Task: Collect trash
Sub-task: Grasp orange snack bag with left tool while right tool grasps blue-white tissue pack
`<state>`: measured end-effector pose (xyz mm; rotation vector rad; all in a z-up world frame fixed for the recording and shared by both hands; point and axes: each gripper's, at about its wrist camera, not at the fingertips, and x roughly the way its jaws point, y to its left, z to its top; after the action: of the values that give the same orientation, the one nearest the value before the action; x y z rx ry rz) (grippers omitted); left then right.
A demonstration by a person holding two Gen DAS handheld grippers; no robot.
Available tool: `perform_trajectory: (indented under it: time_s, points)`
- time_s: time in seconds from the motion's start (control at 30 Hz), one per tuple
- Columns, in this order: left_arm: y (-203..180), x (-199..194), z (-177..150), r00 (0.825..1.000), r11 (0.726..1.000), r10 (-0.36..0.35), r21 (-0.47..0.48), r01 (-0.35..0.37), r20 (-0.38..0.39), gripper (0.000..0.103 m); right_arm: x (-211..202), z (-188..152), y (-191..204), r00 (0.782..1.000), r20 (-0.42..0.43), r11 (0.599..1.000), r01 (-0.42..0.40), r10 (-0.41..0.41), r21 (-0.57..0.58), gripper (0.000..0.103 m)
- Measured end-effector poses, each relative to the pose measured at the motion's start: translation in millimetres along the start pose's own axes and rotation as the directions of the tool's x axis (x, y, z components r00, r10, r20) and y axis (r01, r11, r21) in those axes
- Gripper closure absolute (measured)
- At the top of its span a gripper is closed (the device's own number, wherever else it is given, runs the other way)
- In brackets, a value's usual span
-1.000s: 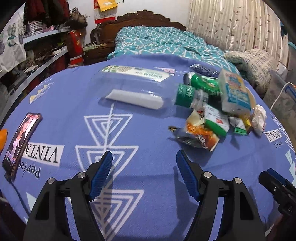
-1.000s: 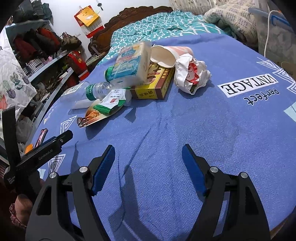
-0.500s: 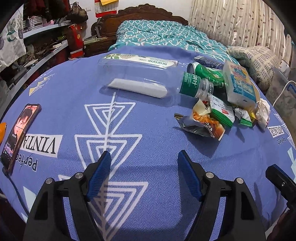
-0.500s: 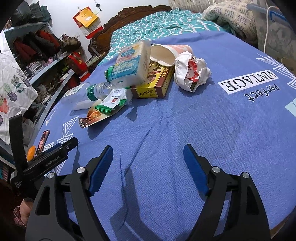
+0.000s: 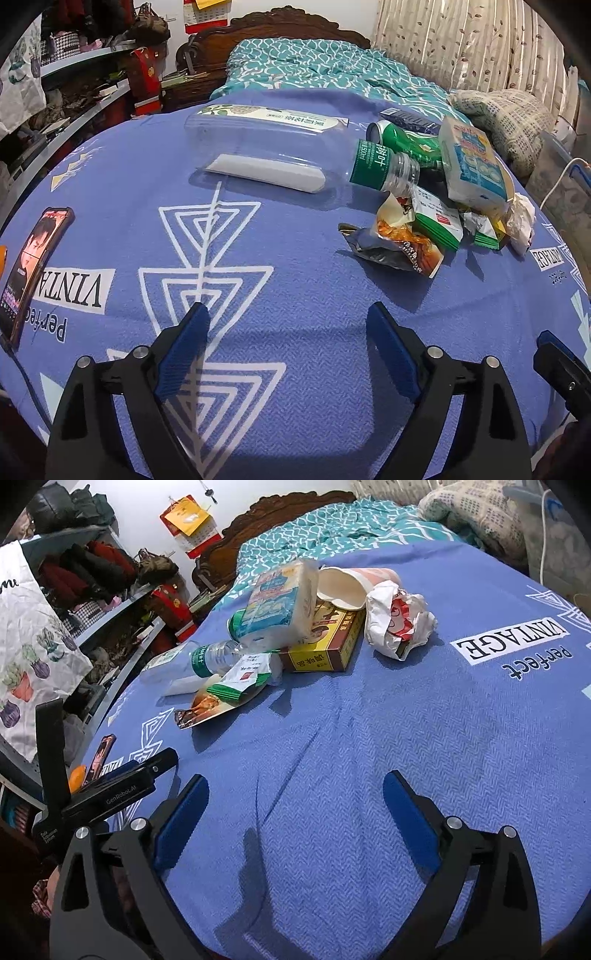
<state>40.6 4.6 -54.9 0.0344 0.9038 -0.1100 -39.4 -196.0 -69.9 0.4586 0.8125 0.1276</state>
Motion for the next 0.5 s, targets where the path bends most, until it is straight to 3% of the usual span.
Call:
perform_trajectory:
  time_s: [0.13,0.2,0.3,0.5]
  points:
    - [0.3,1.4,1.3,1.000,1.000,-0.025,0.001,0.025,-0.002,0.011,-0.9,-0.2,0.1,1.000,0.007,1.000,0.000,0.000,0.004,0.010]
    - [2.4,1.5,1.2,0.999,0.999,-0.050,-0.004,0.050,-0.002,0.009,-1.6,1.5,-1.2,1.000,0.009,1.000,0.010,-0.010,0.008,0.039]
    - [2.5,1.8,0.6,0.998,0.998,-0.061,0.012,0.061,-0.003,0.009,-1.5,7.0,-3.9,1.000,0.012,1.000,0.000,0.000,0.000,0.054]
    - [4.0,2.0,2.6,0.996,0.995,-0.082,0.048,0.084,-0.037,0.009,-2.6,28.4,-1.1,0.999,0.043,0.999,-0.021,0.022,-0.028,0.058]
